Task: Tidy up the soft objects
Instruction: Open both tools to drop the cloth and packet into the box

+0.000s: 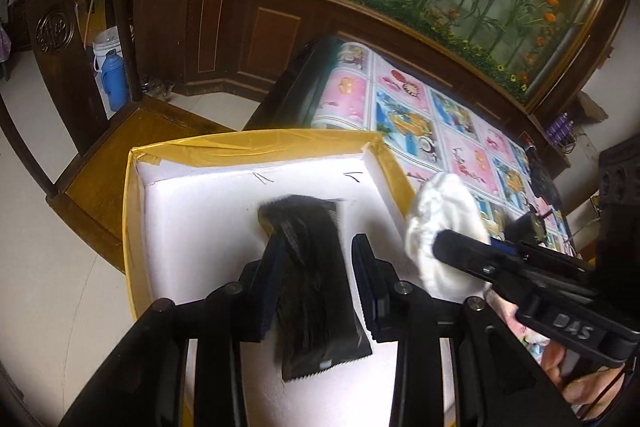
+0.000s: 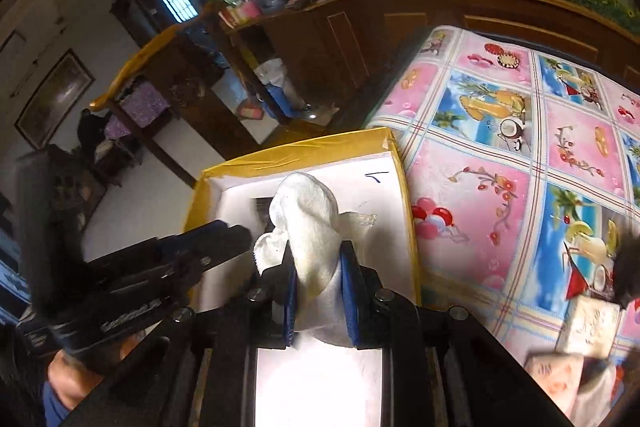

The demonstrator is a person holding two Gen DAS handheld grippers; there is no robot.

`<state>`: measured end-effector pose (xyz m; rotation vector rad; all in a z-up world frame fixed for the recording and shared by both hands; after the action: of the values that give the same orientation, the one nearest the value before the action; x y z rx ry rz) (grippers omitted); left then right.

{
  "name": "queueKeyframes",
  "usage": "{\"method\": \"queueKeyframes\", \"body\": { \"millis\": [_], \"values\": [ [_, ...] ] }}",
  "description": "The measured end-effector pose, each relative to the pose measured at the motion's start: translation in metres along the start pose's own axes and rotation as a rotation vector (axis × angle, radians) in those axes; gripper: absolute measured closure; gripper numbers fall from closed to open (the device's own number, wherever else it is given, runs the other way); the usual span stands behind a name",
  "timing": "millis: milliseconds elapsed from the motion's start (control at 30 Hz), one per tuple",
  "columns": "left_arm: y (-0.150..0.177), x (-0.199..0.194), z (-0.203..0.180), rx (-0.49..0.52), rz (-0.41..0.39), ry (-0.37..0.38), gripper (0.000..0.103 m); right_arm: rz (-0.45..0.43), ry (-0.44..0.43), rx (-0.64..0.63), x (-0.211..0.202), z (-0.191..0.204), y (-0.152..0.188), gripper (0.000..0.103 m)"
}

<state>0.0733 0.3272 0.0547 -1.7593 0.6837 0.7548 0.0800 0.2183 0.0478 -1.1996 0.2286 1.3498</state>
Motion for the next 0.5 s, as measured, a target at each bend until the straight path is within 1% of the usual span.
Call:
{"method": "queueKeyframes", "body": {
  "millis": [100,200,233,300,333,367,400,433,467,500],
  "values": [
    [0.001,0.002,0.005,-0.016,0.002,0.013,0.07,0.025,0.012,0.025,0.025,-0.005,-0.01,0.082],
    [0.005,0.001,0.009,-0.018,0.0,0.014,0.07,0.036,0.045,0.002,0.041,-0.004,-0.014,0.082],
    [0.007,0.0,0.011,-0.023,-0.003,0.013,0.07,0.027,0.066,-0.001,0.044,-0.004,-0.015,0.08],
    [0.009,-0.001,0.014,-0.036,-0.004,0.018,0.069,0.027,0.087,-0.028,0.053,-0.001,-0.016,0.079],
    [0.011,-0.002,0.015,-0.043,-0.005,0.02,0.068,0.028,0.096,-0.038,0.055,0.001,-0.015,0.075],
    [0.011,-0.003,0.016,-0.048,-0.006,0.022,0.066,0.029,0.1,-0.048,0.057,0.002,-0.015,0.067],
    [0.011,-0.004,0.016,-0.051,-0.006,0.023,0.06,0.023,0.099,-0.054,0.058,0.002,-0.015,0.063],
    [0.013,-0.006,0.015,-0.056,-0.009,0.024,0.048,0.012,0.104,-0.057,0.056,0.001,-0.014,0.055],
    [0.014,-0.008,0.015,-0.062,-0.016,0.027,0.043,-0.002,0.106,-0.06,0.053,0.0,-0.013,0.05],
    [0.015,-0.011,0.014,-0.068,-0.029,0.035,0.038,-0.016,0.091,-0.068,0.048,0.001,-0.012,0.047]
  ]
}}
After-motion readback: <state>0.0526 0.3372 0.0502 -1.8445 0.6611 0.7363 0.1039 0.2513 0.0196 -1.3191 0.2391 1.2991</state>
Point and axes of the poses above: each gripper's, at about its wrist camera, not at the fingertips, and x roughly the way its jaws point, z to its left, y to its underside, the point moved 4 cm from there along x, roughly the way its jaws point, and after that the axes turned 6 degrees about x, right-handed, at the moved point
